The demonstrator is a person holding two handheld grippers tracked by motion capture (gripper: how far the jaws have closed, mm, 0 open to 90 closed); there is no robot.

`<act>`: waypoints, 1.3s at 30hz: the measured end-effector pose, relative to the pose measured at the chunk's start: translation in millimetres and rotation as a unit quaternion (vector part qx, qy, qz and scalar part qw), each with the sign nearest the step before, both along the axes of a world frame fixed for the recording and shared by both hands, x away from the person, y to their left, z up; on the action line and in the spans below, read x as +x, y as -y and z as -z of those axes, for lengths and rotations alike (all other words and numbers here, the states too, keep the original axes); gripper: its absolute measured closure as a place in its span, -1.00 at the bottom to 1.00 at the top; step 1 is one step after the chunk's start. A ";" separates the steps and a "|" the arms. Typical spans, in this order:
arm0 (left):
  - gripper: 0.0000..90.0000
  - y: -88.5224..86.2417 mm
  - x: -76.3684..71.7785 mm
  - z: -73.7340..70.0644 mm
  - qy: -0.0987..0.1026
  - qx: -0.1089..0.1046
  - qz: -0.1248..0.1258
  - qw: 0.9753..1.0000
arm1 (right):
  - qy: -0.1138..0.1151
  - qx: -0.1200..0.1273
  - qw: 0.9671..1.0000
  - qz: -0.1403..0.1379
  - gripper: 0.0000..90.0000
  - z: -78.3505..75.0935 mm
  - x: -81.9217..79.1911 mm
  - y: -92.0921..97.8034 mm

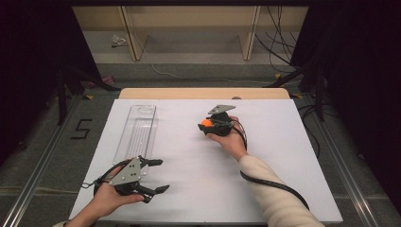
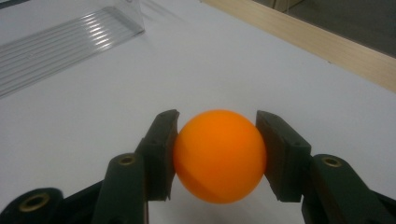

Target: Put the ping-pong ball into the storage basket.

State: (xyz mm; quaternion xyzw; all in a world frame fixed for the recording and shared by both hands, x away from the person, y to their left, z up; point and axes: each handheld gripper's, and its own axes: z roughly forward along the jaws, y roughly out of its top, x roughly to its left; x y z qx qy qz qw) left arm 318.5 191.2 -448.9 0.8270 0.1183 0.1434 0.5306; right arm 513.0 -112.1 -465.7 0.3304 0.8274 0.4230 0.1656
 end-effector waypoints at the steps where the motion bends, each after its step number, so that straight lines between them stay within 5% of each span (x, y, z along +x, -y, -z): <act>1: -0.57 0.0 0.0 0.0 0.000 0.000 0.000 1.000 | 0.001 0.000 1.000 -0.001 0.14 -0.7 -0.4 -0.5; 39: -0.57 0.5 0.0 0.2 0.000 0.001 0.001 1.000 | 0.022 0.012 0.999 -0.021 0.14 -19.7 -11.8 -13.1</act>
